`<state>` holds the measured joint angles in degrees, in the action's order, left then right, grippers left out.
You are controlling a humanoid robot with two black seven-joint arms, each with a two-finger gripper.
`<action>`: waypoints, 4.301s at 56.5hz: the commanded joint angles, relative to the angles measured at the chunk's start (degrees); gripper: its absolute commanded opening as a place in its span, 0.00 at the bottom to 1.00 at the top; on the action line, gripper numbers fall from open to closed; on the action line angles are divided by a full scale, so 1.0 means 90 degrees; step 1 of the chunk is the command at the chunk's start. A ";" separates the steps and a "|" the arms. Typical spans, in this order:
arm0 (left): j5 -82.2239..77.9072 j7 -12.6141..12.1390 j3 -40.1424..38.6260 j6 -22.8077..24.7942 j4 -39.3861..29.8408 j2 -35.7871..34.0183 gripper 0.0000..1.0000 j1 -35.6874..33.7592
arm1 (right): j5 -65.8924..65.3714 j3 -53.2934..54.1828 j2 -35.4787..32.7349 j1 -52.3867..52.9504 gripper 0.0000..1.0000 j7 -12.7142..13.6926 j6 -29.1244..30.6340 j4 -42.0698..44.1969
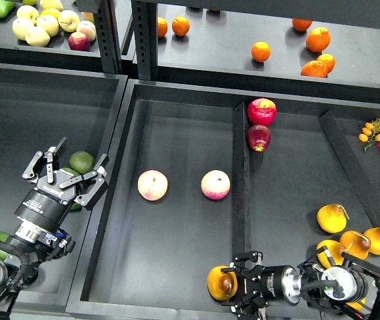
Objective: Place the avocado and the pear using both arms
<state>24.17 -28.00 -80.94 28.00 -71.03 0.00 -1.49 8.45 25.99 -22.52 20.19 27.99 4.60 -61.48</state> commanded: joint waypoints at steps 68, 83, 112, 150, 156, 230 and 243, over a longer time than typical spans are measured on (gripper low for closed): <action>0.0000 0.0000 0.0000 0.0000 -0.0037 0.0000 0.98 0.0078 | 0.0613 0.1419 -0.1599 -0.0309 0.23 0.0001 0.0026 -0.1313; 0.0000 0.0000 0.0029 0.0000 -0.0027 0.0000 0.98 0.0078 | 0.0701 0.1380 -0.2244 -0.0875 0.24 0.0001 0.0094 -0.1391; 0.0000 0.0000 0.0097 0.0000 -0.0028 0.0000 0.98 0.0078 | 0.0106 0.1351 -0.2449 -0.1325 0.26 0.0001 0.0104 -0.1118; 0.0000 0.0000 0.0097 0.0000 -0.0037 0.0000 0.98 0.0127 | -0.0588 0.1410 -0.2400 -0.1345 0.69 0.0001 -0.0014 -0.0522; 0.0000 0.0000 0.0097 0.0000 -0.0047 0.0000 0.98 0.0137 | -0.0588 0.1410 -0.2381 -0.1345 0.84 0.0001 -0.0150 -0.0532; -0.0313 0.0357 0.0078 0.0000 0.0119 0.0000 0.98 0.0166 | -0.0832 0.6663 0.2502 0.0433 1.00 0.0001 -0.0707 -0.0317; -0.0313 0.0504 0.0029 0.0000 0.0480 0.0000 0.98 0.0195 | 0.0115 0.6283 0.2502 -0.0563 1.00 0.0001 0.0581 0.0102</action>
<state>21.36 -23.62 -80.32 28.00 -68.72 0.00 -0.08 6.95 84.10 0.00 19.10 28.01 4.18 -62.82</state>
